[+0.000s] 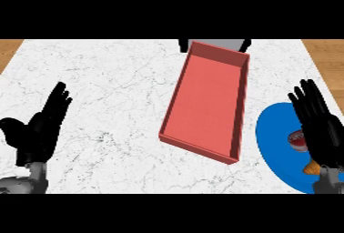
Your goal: Pick the can from the plate and place it in the cardboard box
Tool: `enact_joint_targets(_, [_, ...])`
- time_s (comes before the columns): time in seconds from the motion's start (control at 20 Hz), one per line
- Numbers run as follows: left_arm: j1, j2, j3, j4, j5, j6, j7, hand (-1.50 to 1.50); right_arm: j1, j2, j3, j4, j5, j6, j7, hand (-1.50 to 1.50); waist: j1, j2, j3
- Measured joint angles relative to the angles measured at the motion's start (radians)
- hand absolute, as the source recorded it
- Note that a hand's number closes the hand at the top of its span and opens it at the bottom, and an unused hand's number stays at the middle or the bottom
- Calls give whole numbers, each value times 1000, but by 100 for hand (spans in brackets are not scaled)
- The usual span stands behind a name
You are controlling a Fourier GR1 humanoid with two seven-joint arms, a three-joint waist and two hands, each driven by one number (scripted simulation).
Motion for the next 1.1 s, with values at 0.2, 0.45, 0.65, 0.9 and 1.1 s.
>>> enact_joint_targets(0.2, [17, 35, 16, 44, -74, 22, -30, 0, 17, -86, -73, 47, -78, 152, -36, -150, 2, 2, 15])
enact_joint_targets(0.45, [37, 120, 49, 102, -141, 26, -47, 0, 25, -322, -95, 38, 65, 314, -112, -150, 6, 6, 13])
enact_joint_targets(0.65, [53, 137, 56, 144, -169, 29, -70, 0, 107, -356, -112, 188, 151, 407, -366, -150, 4, 10, 23])
enact_joint_targets(0.9, [29, 137, 56, 204, -189, 22, -98, 0, 104, -390, -167, 431, 153, 561, -684, -150, 10, 12, 27])
enact_joint_targets(1.1, [11, 123, 46, 230, -208, 24, -112, 0, 45, -458, -166, 576, 282, 493, -814, -150, 24, 12, 27])
